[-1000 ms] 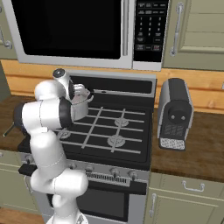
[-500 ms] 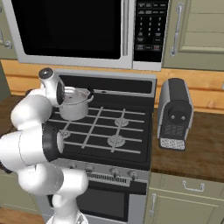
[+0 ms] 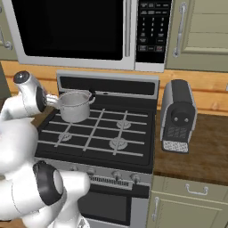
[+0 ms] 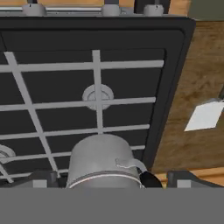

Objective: Put the lime and bell pepper in the pot. Retrieve the spatula and lightly stir the vegetables in the pot.

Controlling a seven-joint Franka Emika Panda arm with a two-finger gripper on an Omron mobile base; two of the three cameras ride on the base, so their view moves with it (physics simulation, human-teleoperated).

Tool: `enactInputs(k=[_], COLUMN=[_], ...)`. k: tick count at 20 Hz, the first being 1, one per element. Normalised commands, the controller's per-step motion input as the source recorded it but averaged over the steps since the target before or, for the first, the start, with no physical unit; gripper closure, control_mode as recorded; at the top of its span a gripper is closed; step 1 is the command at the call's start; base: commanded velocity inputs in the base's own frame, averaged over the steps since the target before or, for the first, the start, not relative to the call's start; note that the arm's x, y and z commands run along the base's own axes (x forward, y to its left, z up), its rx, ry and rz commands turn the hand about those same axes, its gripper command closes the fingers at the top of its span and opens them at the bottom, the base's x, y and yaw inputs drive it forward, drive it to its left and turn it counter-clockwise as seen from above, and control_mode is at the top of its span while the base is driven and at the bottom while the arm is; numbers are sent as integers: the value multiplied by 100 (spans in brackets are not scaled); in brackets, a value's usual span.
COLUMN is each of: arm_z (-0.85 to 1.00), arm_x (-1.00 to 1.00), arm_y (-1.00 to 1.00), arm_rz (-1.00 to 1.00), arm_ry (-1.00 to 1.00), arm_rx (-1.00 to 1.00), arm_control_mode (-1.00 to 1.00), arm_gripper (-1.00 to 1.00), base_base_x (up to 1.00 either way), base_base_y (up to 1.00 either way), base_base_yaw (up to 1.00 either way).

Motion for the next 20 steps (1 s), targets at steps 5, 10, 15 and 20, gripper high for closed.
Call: enactInputs(k=[5,10,15,20], arm_z=[1,-14,-62,-67], arm_x=[-86,-31,1,2], arm_y=[99,100,100,99], arm_rz=[3,10,7,2], arm_ry=[27,38,36,27], arm_rx=[-1,-2,-9,-10], arm_control_mode=[-100,-100,-100,-100], arm_gripper=[-100,-100,-100,-100], base_base_x=[0,0,0,0], base_base_y=[0,0,0,0], base_base_yaw=[0,0,0,0])
